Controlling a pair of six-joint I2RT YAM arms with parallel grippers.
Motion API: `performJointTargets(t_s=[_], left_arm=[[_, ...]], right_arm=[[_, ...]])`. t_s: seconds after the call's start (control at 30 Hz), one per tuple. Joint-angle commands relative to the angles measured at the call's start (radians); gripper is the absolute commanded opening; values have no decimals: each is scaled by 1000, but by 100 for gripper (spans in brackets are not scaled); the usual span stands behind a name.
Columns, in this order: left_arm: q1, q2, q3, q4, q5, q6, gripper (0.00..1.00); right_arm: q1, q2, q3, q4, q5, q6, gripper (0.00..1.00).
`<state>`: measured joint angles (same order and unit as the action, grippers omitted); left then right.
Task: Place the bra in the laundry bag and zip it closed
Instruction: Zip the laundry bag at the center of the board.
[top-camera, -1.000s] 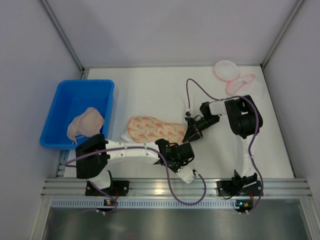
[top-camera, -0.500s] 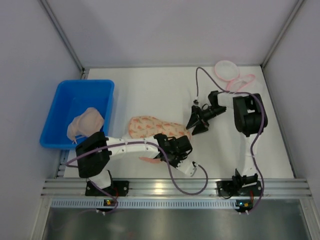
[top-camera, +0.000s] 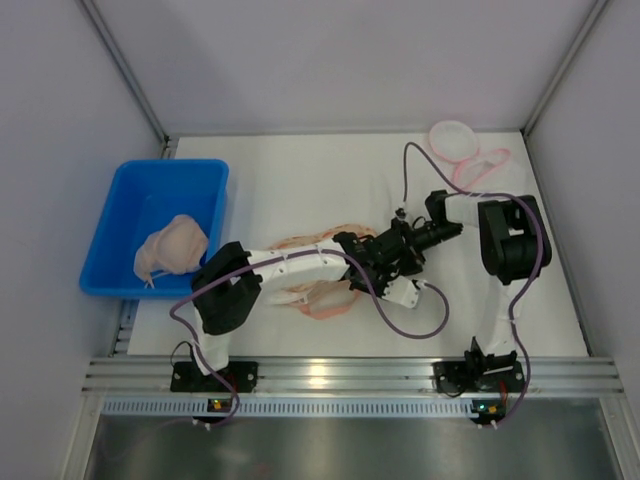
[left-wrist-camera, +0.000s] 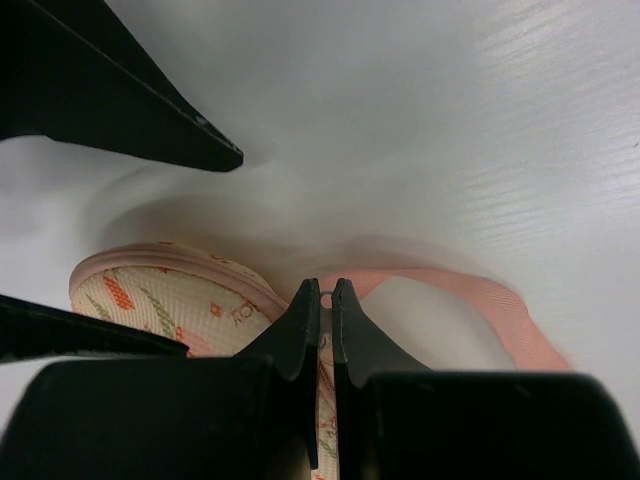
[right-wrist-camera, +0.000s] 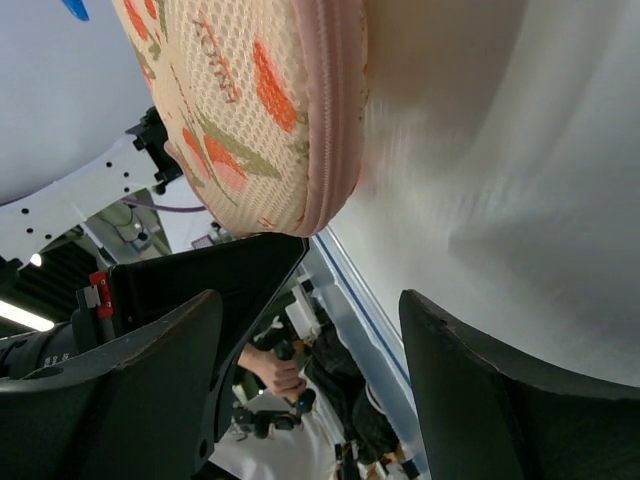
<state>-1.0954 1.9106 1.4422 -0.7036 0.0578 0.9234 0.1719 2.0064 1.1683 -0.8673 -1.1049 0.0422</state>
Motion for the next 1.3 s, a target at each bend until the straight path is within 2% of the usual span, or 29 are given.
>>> performJointTargets(t_s=[0.0,0.07,0.13,0.17,0.2,0.23,0.5,0.73,0.97,1.07,1.13,1.17,1.27], left_arm=[[6,4,46,-2,48,28,0],[8,1,46,-4,72,29,0],[6,-5,40,-4,86,29,0],[6,-8,34,-5,96,29,0],[6,-19,26,-5,100,28,0],[6,-27,18,-5,108,26,0],[2,-143,-129,-5,200,-15,0],[0,-260,-310,-5,223,-49,0],[0,-298,-370,-4,197,-51,0],[5,-285,-346,6,182,-43,0],[9,-265,-329,18,177,-31,0],[14,-257,-321,22,168,-26,0],[25,-229,-283,30,154,5,0]], right_arm=[[44,17,10,76,-68,38,71],[73,38,30,96,-73,50,68],[89,58,47,125,-76,80,56],[95,60,50,140,-70,96,32],[97,61,47,171,-64,110,19],[95,63,47,174,-56,119,0],[57,61,67,205,4,137,0],[12,87,109,194,49,130,0],[-14,92,107,235,39,180,0],[-9,78,111,186,34,151,44],[-12,52,116,157,56,133,70],[-15,20,114,143,54,124,73],[-22,-44,97,73,22,107,73]])
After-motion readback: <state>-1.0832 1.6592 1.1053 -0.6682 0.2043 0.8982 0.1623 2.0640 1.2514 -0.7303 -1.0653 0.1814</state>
